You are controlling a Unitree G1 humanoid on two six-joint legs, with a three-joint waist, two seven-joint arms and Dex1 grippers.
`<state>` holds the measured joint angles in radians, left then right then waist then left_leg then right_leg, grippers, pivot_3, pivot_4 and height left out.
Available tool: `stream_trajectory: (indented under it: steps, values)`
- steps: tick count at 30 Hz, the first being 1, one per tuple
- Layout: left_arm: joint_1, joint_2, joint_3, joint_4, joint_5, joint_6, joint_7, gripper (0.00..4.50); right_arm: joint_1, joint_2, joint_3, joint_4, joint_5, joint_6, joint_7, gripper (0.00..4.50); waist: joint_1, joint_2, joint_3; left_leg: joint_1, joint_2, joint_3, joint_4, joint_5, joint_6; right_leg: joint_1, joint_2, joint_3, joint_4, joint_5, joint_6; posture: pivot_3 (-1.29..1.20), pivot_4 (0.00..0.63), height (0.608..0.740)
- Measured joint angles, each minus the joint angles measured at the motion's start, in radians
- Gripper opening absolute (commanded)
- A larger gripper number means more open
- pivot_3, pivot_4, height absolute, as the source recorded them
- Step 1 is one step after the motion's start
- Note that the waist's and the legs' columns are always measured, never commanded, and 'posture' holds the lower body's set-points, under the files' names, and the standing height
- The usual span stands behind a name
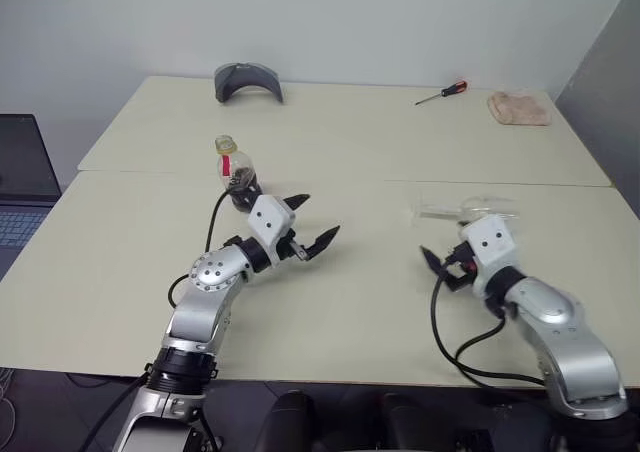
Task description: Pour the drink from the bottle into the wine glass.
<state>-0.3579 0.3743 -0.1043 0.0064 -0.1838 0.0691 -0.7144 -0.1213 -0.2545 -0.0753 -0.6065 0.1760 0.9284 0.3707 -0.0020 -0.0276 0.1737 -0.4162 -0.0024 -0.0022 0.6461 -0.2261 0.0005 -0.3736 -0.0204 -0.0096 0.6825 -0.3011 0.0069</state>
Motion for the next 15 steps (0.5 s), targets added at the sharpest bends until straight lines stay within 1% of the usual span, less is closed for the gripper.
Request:
stream_trajectory:
  steps: [3, 5, 7, 8, 10, 13, 15]
  values:
    - [-0.003, 0.011, -0.019, 0.000, 0.004, -0.014, -0.042, 4.46, -0.072, 0.210, -0.121, -0.039, 0.098, 0.200, -0.089, 4.50, 0.000, 0.000, 0.000, 0.000, 0.000, 0.000, 0.000, 0.000, 0.000, 0.000, 0.000, 0.000, 0.000, 0.000, 0.000, 0.00, 0.150, 0.740]
    - [-0.003, 0.023, -0.020, -0.001, 0.002, -0.014, -0.062, 4.46, -0.107, 0.337, -0.206, -0.043, 0.133, 0.273, -0.164, 4.50, 0.000, 0.001, 0.000, 0.000, 0.000, 0.000, -0.001, 0.000, 0.000, 0.000, 0.000, 0.000, 0.000, 0.000, 0.000, 0.00, 0.150, 0.740]
    - [0.001, 0.031, -0.019, -0.007, -0.001, -0.014, -0.075, 4.46, -0.159, 0.366, -0.302, -0.028, 0.163, 0.320, -0.237, 4.50, 0.001, 0.002, 0.000, 0.000, -0.002, 0.001, 0.000, 0.000, 0.000, -0.001, -0.002, 0.001, 0.000, 0.000, 0.000, 0.00, 0.150, 0.740]
    - [0.006, 0.041, -0.014, -0.008, -0.006, -0.012, -0.083, 4.46, -0.200, 0.408, -0.375, -0.019, 0.167, 0.329, -0.280, 4.50, 0.001, 0.002, 0.000, 0.000, -0.002, 0.001, 0.000, 0.000, 0.000, -0.001, -0.002, 0.001, 0.000, 0.000, 0.000, 0.00, 0.150, 0.740]
    - [0.008, 0.042, -0.013, -0.011, -0.014, -0.010, -0.087, 4.46, -0.205, 0.414, -0.415, 0.004, 0.206, 0.322, -0.342, 4.50, 0.002, 0.002, -0.001, 0.000, -0.002, 0.000, -0.001, 0.000, 0.000, 0.000, -0.002, 0.000, -0.001, 0.000, 0.000, 0.00, 0.150, 0.740]
    - [0.015, 0.043, -0.012, -0.027, -0.022, -0.004, -0.102, 4.46, -0.205, 0.412, -0.492, 0.114, 0.274, 0.247, -0.435, 4.50, 0.000, 0.003, -0.001, 0.000, -0.003, 0.001, -0.001, 0.000, 0.000, -0.001, -0.002, 0.001, -0.001, 0.000, 0.000, 0.00, 0.150, 0.740]
    - [0.020, 0.044, -0.012, -0.045, -0.040, 0.011, -0.110, 4.46, -0.205, 0.412, -0.497, 0.163, 0.309, 0.183, -0.473, 4.50, -0.004, 0.003, 0.000, 0.000, -0.002, 0.001, -0.001, 0.000, 0.000, -0.001, -0.002, 0.002, 0.000, 0.000, 0.000, 0.00, 0.150, 0.740]
